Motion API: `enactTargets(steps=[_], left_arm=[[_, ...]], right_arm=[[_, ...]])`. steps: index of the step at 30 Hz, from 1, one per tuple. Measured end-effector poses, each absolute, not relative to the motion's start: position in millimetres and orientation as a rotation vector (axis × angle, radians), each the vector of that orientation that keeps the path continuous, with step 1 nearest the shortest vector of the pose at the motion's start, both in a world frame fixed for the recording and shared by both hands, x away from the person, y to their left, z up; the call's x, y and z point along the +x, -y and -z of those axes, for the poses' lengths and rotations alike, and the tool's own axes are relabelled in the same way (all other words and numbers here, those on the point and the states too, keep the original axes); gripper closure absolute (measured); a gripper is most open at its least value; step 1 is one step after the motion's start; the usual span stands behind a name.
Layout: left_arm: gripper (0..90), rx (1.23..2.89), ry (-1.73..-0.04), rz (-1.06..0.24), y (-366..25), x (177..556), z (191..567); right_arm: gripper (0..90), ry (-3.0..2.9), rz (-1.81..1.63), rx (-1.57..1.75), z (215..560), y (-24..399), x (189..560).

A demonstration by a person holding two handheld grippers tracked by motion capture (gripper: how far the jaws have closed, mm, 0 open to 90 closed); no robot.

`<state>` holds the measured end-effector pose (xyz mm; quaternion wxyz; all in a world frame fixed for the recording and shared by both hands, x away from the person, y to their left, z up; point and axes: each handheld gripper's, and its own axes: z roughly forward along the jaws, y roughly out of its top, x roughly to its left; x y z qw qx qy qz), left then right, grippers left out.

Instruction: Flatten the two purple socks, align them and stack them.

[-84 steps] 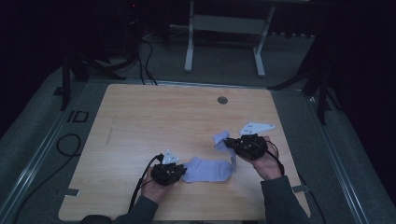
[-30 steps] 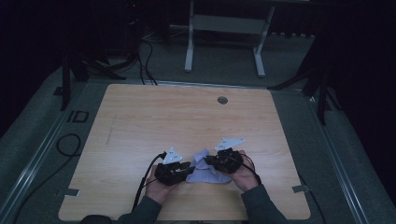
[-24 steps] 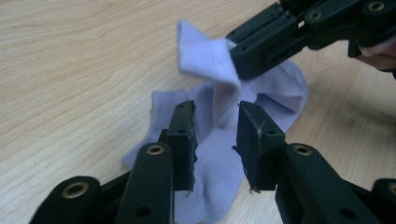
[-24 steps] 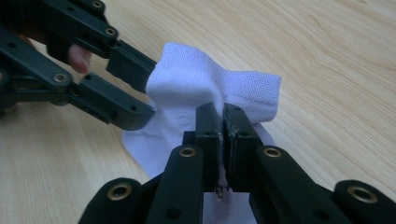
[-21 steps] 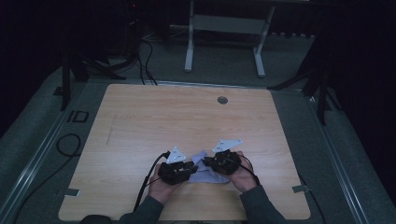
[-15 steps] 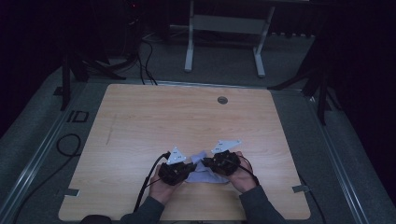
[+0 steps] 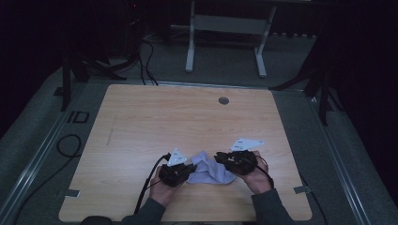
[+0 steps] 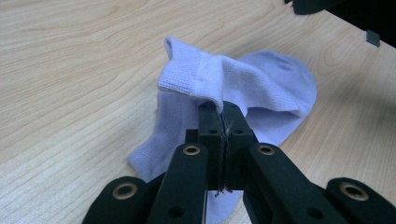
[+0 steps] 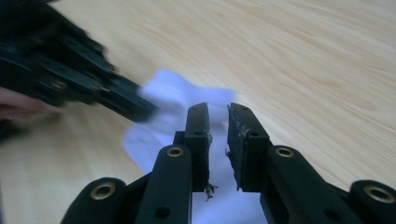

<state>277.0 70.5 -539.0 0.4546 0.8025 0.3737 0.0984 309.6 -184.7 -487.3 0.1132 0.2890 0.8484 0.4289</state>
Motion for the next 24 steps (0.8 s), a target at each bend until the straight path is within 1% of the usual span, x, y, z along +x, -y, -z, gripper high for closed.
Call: enactTargets(steps=[5, 9, 12, 24], left_arm=[[88.8, 1.985, -0.923, -0.242, -71.3, 276.9, 539.1], [88.8, 1.992, -0.929, -0.235, -71.5, 277.1, 540.1], [88.7, 1.993, -0.928, -0.232, -71.9, 276.6, 539.7], [88.4, 1.995, -0.937, -0.191, -79.4, 270.5, 539.0]], right_arm=[[78.2, -2.490, -1.091, 0.973, 506.7, 205.4, 311.7], [78.6, -2.529, -0.987, 1.025, 533.2, 210.4, 312.0], [80.0, -2.543, -0.967, 1.048, 544.9, 210.6, 312.4], [80.8, -2.509, -0.973, 1.054, 552.1, 208.8, 307.5]])
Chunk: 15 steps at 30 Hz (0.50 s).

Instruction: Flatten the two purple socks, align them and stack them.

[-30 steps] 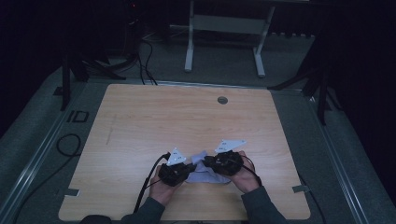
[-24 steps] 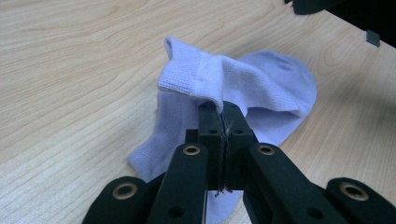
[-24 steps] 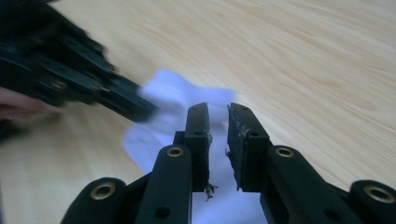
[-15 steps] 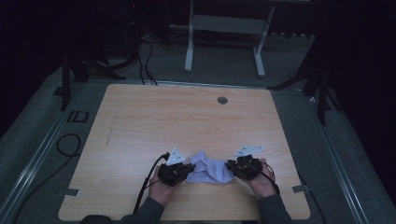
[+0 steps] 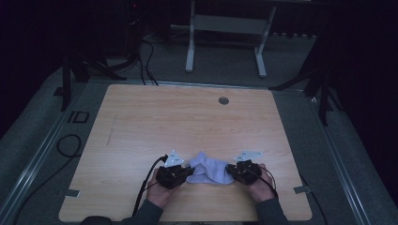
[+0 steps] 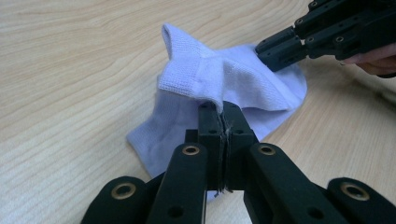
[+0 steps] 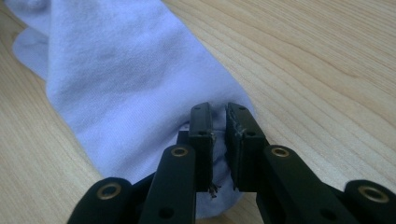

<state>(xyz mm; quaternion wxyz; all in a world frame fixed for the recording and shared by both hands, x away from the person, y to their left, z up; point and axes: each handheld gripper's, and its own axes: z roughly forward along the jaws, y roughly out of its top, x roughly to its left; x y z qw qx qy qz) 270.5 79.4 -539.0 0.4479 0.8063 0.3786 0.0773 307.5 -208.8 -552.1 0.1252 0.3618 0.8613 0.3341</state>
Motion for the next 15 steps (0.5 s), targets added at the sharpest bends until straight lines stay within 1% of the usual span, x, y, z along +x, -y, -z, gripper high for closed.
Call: enactTargets(steps=[15], left_arm=[[88.3, 2.026, -1.029, -0.138, -93.2, 266.7, 550.7]], right_arm=[[80.9, -2.487, -1.001, 1.063, 554.4, 210.4, 305.9]])
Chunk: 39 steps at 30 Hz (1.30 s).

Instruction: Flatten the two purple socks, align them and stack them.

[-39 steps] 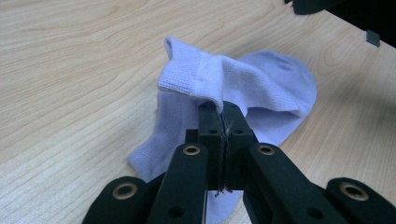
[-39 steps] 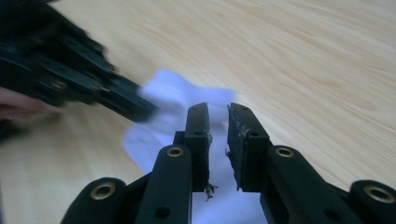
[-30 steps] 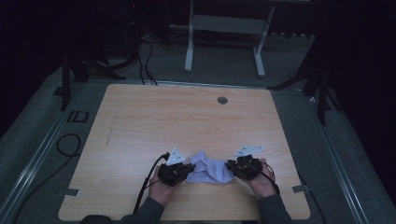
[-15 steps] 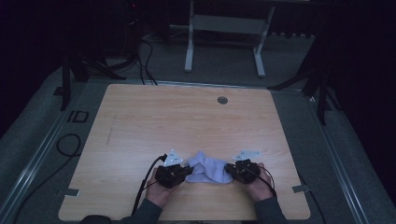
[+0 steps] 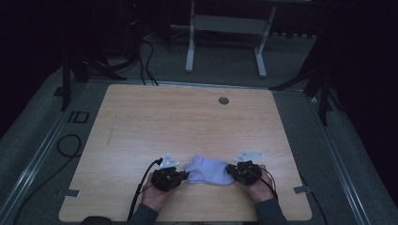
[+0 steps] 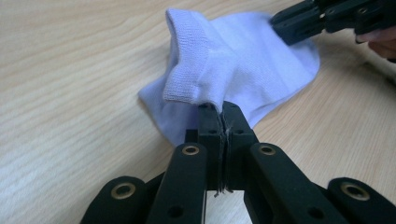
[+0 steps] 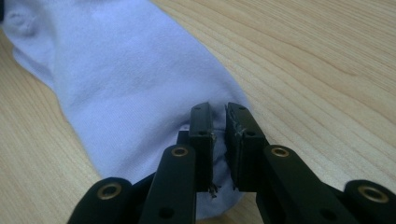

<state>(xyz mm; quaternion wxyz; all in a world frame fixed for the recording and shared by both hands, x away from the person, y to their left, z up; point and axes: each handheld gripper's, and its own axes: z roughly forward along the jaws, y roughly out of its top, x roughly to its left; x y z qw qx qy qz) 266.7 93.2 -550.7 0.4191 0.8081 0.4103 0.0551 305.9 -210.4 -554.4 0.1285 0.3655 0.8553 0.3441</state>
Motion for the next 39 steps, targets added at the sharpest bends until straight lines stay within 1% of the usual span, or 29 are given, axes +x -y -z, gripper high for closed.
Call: enactTargets(steps=[5, 9, 11, 22, 29, 39], left_arm=[[88.3, 2.052, -1.064, -0.129, -94.4, 268.9, 556.3], [87.1, 2.089, -1.085, -0.162, -93.1, 269.2, 558.0], [83.6, 2.110, -1.103, -0.197, -93.3, 269.2, 558.4], [68.6, 2.068, -1.150, -0.236, -103.2, 273.5, 555.0], [64.7, 2.064, -1.160, -0.288, -106.4, 274.6, 551.9], [62.3, 2.031, -1.191, -0.326, -119.4, 279.3, 546.7]], right_arm=[[80.9, -2.484, -1.006, 1.062, 554.8, 210.7, 305.7], [80.9, -2.483, -1.007, 1.065, 554.9, 210.8, 305.3], [80.9, -2.482, -1.009, 1.066, 555.0, 210.9, 305.2], [80.7, -2.470, -1.012, 1.079, 555.4, 210.5, 304.4], [80.8, -2.464, -1.004, 1.110, 554.8, 203.7, 304.5], [79.4, -2.469, -1.013, 1.063, 554.7, 194.9, 308.7]])
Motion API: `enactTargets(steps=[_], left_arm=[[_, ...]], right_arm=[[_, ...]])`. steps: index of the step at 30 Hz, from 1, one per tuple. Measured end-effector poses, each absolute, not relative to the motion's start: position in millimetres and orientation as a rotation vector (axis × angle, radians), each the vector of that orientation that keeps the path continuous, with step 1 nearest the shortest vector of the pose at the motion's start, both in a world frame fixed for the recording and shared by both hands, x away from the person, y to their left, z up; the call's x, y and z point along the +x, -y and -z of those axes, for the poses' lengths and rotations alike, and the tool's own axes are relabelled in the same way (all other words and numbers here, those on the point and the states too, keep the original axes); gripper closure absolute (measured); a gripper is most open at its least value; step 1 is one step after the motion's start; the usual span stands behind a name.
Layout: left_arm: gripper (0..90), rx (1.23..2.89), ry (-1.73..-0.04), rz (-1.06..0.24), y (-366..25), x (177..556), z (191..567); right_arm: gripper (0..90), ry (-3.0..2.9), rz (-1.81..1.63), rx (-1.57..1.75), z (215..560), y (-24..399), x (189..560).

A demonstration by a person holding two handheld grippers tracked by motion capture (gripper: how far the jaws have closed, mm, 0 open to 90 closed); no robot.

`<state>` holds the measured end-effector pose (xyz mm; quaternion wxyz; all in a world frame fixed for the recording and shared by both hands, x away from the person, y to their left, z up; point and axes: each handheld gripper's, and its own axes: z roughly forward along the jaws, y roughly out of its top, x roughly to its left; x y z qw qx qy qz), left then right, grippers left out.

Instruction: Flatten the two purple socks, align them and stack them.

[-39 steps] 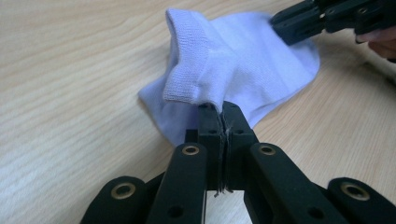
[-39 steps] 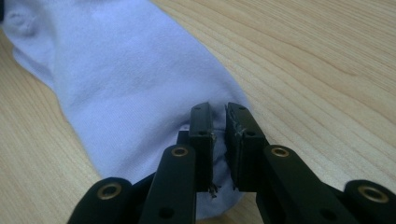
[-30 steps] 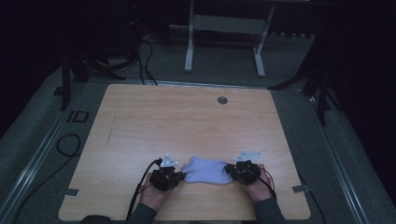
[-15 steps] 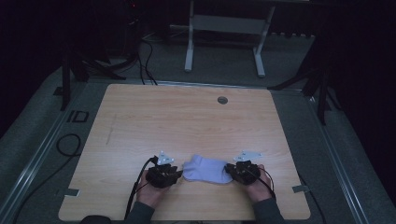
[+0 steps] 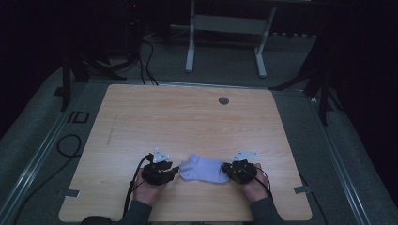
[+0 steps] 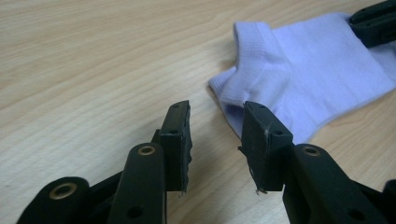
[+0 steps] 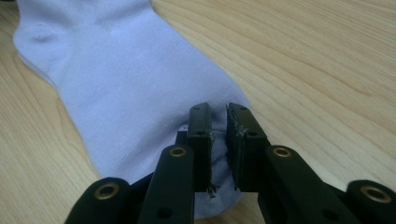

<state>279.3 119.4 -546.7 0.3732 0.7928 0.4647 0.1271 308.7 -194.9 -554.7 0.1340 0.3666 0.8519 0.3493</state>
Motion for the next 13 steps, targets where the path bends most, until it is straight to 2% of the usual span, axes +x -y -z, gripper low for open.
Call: enactTargets(steps=[7, 13], left_arm=[[61.5, 2.011, -1.220, -0.343, -128.9, 283.7, 545.1], [61.4, 2.008, -1.237, -0.366, -133.4, 287.4, 545.1]], right_arm=[[78.8, -2.417, -1.192, 1.050, 543.7, 203.1, 306.5], [78.8, -2.348, -1.174, 1.089, 538.9, 217.9, 308.4]])
